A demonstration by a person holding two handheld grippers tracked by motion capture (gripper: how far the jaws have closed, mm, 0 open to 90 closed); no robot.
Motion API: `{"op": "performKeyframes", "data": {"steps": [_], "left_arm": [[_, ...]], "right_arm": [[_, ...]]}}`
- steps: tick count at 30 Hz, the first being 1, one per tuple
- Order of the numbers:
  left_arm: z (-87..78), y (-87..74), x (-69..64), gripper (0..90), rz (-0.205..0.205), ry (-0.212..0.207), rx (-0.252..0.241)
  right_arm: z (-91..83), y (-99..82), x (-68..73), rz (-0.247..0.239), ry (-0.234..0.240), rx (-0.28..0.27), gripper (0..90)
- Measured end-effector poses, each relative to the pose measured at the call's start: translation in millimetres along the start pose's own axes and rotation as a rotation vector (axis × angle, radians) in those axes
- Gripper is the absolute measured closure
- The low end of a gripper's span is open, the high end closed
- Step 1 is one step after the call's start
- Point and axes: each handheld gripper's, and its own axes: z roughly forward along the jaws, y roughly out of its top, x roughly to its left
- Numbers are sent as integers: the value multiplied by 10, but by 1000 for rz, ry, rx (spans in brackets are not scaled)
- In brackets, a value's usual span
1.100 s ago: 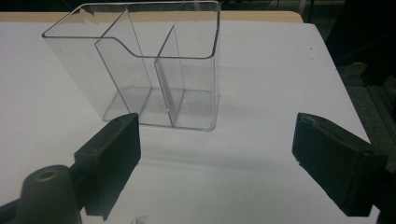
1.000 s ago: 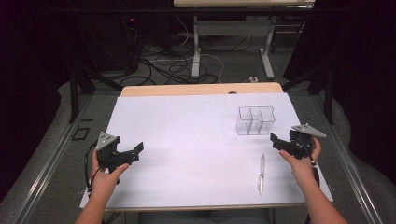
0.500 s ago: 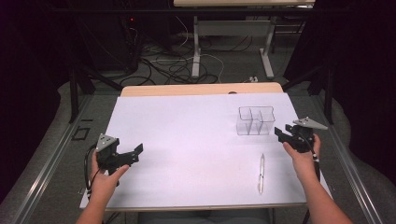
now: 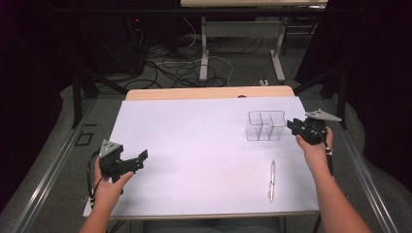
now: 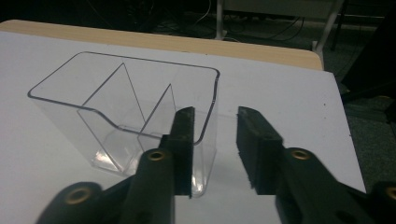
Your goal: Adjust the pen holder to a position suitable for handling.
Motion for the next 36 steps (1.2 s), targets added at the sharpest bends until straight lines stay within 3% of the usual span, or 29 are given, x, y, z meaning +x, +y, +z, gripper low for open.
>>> {"op": "performKeyframes", "data": {"steps": [8,14,18,20,28,36], "left_arm": [[1,-3,9,20,-4,4,2],[-8,-19,21,25,-24,20,4],[2,-27,7,27,-30,23,9],[3,-28,-6,27,-20,25,16],[17,-35,-14,27,-14,23,24],[30,-35,-14,29,-18,21,28]], "right_arm": [[228,-34,-124,12,-37,7,898],[360,-76,-133,-25,-26,29,900],[419,-101,-121,-38,10,39,900],[441,-107,-119,-55,9,40,900],[445,-118,-131,-45,42,34,900],[491,-107,-3,-79,77,45,900]]}}
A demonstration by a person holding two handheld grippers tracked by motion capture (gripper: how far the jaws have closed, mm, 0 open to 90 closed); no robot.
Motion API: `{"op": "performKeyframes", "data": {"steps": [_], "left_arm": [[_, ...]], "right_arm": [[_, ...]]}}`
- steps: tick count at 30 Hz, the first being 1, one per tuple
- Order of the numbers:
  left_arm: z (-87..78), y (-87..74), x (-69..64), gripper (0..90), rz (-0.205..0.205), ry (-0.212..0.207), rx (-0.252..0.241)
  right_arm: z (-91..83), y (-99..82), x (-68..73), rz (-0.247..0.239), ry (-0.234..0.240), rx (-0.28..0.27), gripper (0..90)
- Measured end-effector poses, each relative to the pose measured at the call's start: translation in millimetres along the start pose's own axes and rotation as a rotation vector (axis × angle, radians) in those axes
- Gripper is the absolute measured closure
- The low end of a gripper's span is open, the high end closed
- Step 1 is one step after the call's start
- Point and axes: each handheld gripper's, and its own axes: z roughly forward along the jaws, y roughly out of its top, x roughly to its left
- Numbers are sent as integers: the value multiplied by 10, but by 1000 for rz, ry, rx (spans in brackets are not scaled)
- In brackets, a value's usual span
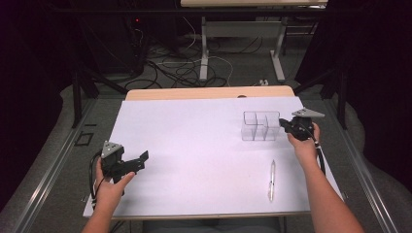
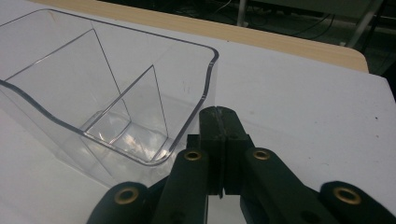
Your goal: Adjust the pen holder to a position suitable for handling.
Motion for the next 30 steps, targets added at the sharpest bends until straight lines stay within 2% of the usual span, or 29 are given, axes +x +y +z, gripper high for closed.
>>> {"op": "performKeyframes", "data": {"steps": [4,5,11,15,22,29,30], "left_arm": [[12,-2,-7,29,7,-3,7],[14,-4,-10,30,4,-3,9],[33,0,-12,31,3,-6,6],[41,2,-24,31,7,-11,13],[55,0,-35,32,11,-20,18],[51,1,-36,33,13,-25,20],[51,1,-36,34,13,-25,20]], "right_arm": [[30,12,45,-4,15,-2,900],[43,33,69,-21,16,10,900],[75,86,149,2,32,21,900],[125,114,232,-21,47,35,900],[209,141,387,-34,73,55,900],[315,222,686,-48,101,76,900],[315,222,686,-48,101,76,900]]}}
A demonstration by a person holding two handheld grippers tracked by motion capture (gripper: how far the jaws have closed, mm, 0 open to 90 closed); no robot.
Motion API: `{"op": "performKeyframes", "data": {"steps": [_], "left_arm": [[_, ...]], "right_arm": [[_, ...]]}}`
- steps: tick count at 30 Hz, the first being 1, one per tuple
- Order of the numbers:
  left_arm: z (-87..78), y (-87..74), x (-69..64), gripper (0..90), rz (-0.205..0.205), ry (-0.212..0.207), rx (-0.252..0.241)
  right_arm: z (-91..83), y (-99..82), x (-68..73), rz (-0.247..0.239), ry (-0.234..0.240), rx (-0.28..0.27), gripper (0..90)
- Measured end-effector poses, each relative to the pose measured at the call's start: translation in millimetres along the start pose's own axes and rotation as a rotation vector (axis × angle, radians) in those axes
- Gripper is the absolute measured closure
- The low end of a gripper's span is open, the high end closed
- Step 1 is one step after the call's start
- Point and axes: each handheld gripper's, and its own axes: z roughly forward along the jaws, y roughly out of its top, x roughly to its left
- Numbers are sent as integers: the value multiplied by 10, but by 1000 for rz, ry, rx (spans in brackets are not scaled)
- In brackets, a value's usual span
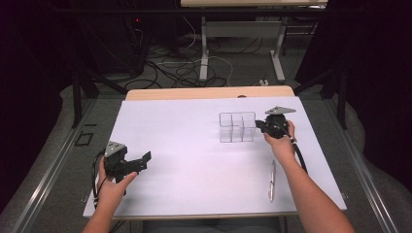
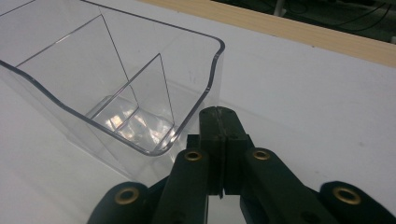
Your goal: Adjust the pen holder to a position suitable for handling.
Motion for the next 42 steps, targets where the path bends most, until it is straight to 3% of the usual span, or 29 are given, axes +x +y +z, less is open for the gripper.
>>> {"op": "performKeyframes", "data": {"steps": [6,27,36,42], "left_arm": [[5,-4,-4,34,6,-4,3],[13,-8,2,34,6,-9,8],[-8,-9,14,34,6,-7,11],[-16,-13,26,34,4,-2,11]], "right_arm": [[122,39,197,0,27,-9,900],[361,142,623,-12,93,-9,900],[379,146,652,-24,104,1,888],[229,180,643,-45,89,3,852]]}}
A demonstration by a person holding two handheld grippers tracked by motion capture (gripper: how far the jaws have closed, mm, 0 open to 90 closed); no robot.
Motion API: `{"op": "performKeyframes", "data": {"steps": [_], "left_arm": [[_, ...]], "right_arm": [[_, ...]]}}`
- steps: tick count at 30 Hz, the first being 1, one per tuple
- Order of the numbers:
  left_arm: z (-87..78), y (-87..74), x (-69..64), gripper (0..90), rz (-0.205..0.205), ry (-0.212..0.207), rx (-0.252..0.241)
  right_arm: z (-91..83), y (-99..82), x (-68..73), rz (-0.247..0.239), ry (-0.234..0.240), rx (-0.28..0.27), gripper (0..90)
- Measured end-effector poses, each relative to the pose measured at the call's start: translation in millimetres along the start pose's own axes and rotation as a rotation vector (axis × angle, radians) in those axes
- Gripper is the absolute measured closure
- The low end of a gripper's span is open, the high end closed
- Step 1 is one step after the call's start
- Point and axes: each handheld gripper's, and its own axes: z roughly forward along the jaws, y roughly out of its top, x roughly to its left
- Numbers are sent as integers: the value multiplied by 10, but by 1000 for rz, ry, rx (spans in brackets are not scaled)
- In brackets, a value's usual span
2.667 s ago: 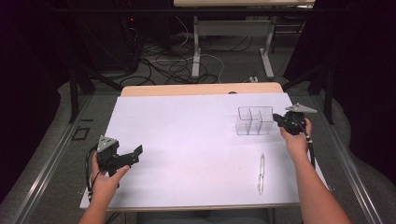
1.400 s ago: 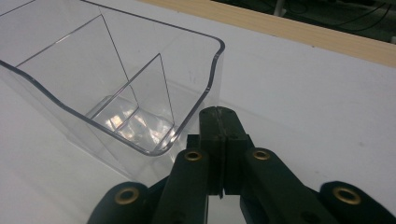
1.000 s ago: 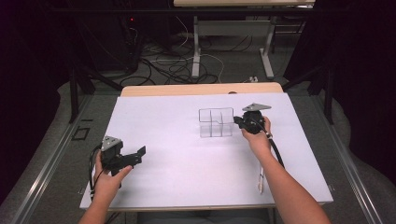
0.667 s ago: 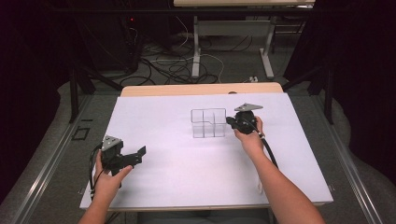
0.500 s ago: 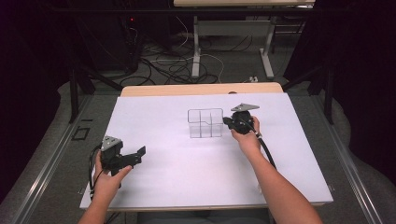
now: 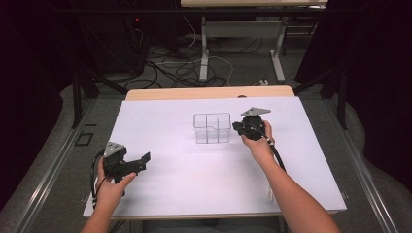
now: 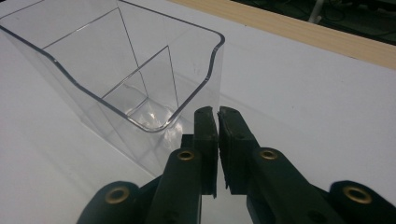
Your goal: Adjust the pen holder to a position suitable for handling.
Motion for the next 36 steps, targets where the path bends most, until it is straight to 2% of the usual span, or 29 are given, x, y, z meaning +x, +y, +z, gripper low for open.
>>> {"op": "performKeyframes", "data": {"steps": [6,10,12,15,16,17,19,21,22,23,26,28,29,31,33,34,35,36], "left_arm": [[-6,0,3,37,-4,3,3],[4,2,-11,37,-4,0,0],[3,5,-14,38,2,-1,3],[6,4,-13,38,1,-2,7],[6,4,-13,38,1,-2,7],[5,3,-12,38,1,-2,4],[1,4,-11,38,0,-2,0],[-7,5,-9,38,-4,-3,0],[-13,6,-10,38,-7,-3,-2],[-13,6,-10,39,-7,-3,-2],[-20,8,-10,39,-3,-5,-8],[-20,9,-8,39,-5,-6,-9],[-19,9,-9,38,-5,-5,-10],[-17,12,-12,39,-4,-6,-11],[-13,16,-17,39,-2,-8,-9],[-10,17,-22,39,-5,-9,-6],[-4,18,-27,39,-6,-8,-8],[2,22,-26,39,0,-9,-8]], "right_arm": [[-135,-3,20,0,11,-11,817],[-225,-8,44,8,31,-17,748],[-309,-8,73,11,45,-21,678],[-398,-25,80,41,64,-34,599],[-398,-25,80,41,64,-34,599],[-450,-44,69,64,80,-30,578],[-513,-68,60,66,58,-32,568],[-547,-79,48,76,60,-31,567],[-619,-95,26,113,59,-12,546],[-660,-105,16,126,59,-4,545],[-751,-132,2,139,32,-9,497],[-829,-157,-6,194,21,-5,425],[-888,-190,-4,227,0,-4,347],[-909,-208,-5,230,-16,1,319],[-962,-246,3,262,-37,21,207],[-962,-246,3,262,-37,21,207],[-1004,-264,-6,266,-16,6,151],[-1004,-264,-6,266,-16,6,151]]}}
